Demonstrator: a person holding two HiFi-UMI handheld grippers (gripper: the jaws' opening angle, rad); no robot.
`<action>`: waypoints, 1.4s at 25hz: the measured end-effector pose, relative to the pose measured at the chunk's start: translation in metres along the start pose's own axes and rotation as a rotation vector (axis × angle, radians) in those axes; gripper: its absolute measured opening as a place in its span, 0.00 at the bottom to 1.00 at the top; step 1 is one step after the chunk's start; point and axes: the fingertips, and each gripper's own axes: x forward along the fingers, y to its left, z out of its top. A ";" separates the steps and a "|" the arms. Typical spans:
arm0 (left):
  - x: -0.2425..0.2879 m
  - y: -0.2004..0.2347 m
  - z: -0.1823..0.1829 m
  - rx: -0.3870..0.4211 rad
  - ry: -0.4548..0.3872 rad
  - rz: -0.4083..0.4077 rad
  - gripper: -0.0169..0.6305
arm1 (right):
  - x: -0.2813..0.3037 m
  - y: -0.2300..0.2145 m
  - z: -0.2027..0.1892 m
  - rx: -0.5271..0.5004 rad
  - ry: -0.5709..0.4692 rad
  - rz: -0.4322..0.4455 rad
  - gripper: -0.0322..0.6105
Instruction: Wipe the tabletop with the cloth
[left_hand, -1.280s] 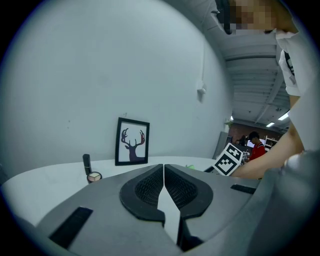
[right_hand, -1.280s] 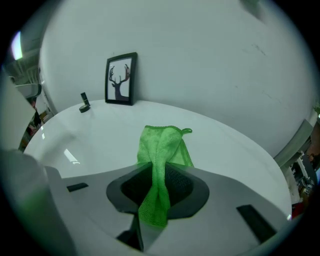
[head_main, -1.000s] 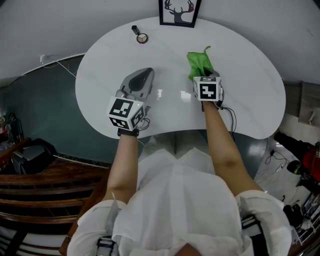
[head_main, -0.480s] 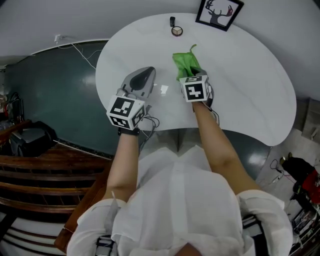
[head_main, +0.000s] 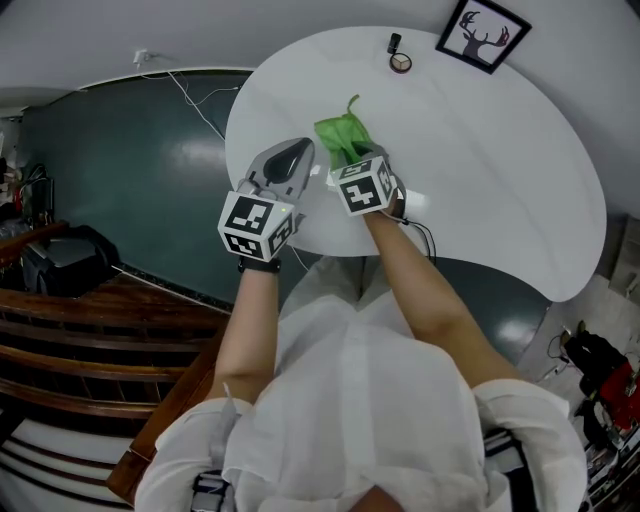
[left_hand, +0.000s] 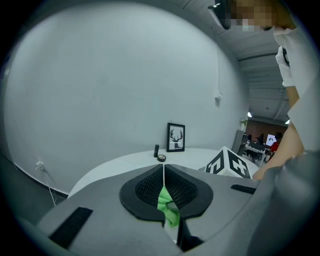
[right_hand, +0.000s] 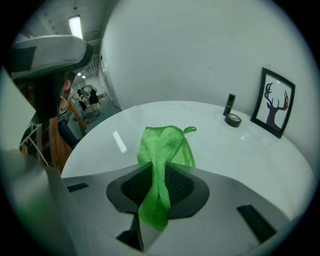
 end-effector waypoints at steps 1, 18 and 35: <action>-0.004 0.004 -0.003 -0.003 0.003 0.004 0.06 | 0.002 0.011 0.002 -0.018 0.002 0.014 0.16; -0.010 -0.005 -0.024 0.012 0.043 -0.047 0.06 | -0.016 0.095 -0.037 -0.220 0.053 0.194 0.16; 0.068 -0.144 -0.005 0.028 0.058 -0.133 0.06 | -0.107 -0.112 -0.133 0.094 0.039 -0.042 0.16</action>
